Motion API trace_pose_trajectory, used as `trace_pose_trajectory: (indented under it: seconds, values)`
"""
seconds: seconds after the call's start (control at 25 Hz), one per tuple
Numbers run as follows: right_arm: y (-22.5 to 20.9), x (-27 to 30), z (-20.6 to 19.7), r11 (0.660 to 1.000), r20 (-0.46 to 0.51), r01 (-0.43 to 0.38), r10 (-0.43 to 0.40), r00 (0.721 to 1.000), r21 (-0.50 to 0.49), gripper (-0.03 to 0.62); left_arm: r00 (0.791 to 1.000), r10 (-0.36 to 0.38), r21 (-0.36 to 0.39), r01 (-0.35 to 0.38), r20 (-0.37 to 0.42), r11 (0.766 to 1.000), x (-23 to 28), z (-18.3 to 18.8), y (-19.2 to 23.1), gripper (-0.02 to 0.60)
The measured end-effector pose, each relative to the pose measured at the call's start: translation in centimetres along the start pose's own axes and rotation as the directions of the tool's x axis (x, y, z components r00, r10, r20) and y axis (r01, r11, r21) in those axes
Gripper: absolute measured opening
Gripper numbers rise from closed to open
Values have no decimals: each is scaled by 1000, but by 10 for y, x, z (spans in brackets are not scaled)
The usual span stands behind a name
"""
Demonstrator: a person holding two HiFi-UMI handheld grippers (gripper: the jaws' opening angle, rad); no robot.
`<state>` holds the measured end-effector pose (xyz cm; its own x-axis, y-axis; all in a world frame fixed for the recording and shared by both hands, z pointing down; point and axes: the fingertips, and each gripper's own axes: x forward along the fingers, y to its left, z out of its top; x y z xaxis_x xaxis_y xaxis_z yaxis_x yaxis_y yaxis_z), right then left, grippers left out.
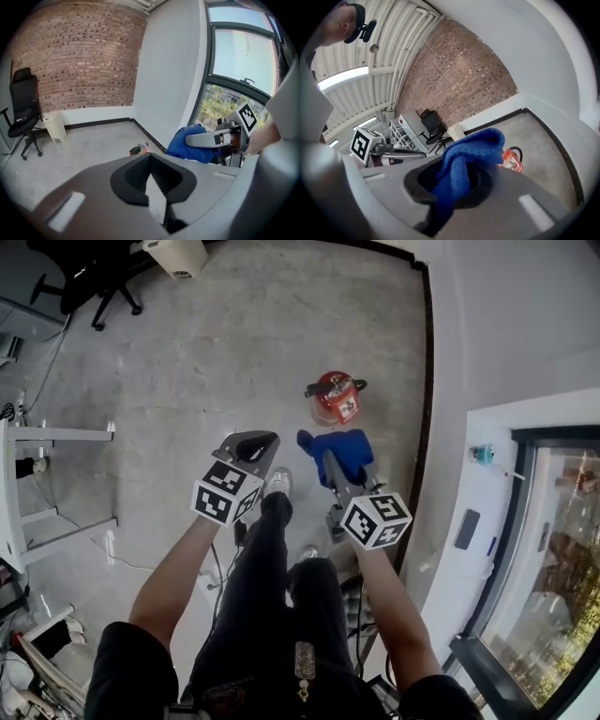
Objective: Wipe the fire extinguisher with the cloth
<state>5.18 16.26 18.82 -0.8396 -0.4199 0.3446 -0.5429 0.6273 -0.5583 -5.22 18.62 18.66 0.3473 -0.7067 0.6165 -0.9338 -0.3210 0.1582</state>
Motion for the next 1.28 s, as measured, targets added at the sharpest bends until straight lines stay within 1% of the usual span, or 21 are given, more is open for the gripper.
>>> trace_pose_trajectory:
  seconds: [0.08,0.16,0.28,0.36,0.48,0.56,0.68,0.76,0.84,0.92,1.08,1.28]
  values:
    - [26,-21,24,998,12,-25,26,1000,-65,28,1000,6,-8,-6,28,1000,-27,20,-22,6]
    - [51,-44,44,993,37,-43,47,998,-108,28,998,1,-24,1,56,1000,-51,38,-46,6]
    - [84,-82,77,987,91,-57,71,993,-150,28,994,3,-55,3,106,999,-85,66,-83,6]
    - [104,-105,107,984,133,-74,96,987,-162,28,990,4,-67,6,143,998,-106,90,-104,6]
    - [139,-138,147,979,188,-108,141,972,-173,28,982,-2,-53,12,189,999,-143,123,-131,6]
    - [162,-155,173,971,232,-130,175,957,-198,28,975,-6,-30,13,223,999,-166,144,-142,6]
    - [198,-176,208,960,298,-153,220,929,-234,28,965,-17,1,17,263,1000,-197,171,-151,6]
    - [224,-185,227,952,321,-157,239,916,-261,29,959,-19,10,17,283,1000,-220,188,-150,6]
    - [249,-190,244,941,331,-153,254,909,-301,29,952,-22,26,14,305,1000,-243,208,-145,6]
    - [269,-194,258,927,328,-141,261,908,-346,29,944,-29,45,15,329,999,-262,227,-141,6]
    - [295,-208,268,902,320,-107,257,912,-419,29,925,-55,74,30,376,997,-291,249,-147,6]
    - [315,-220,282,889,348,-13,193,917,-458,29,901,-115,116,73,418,991,-317,268,-151,6]
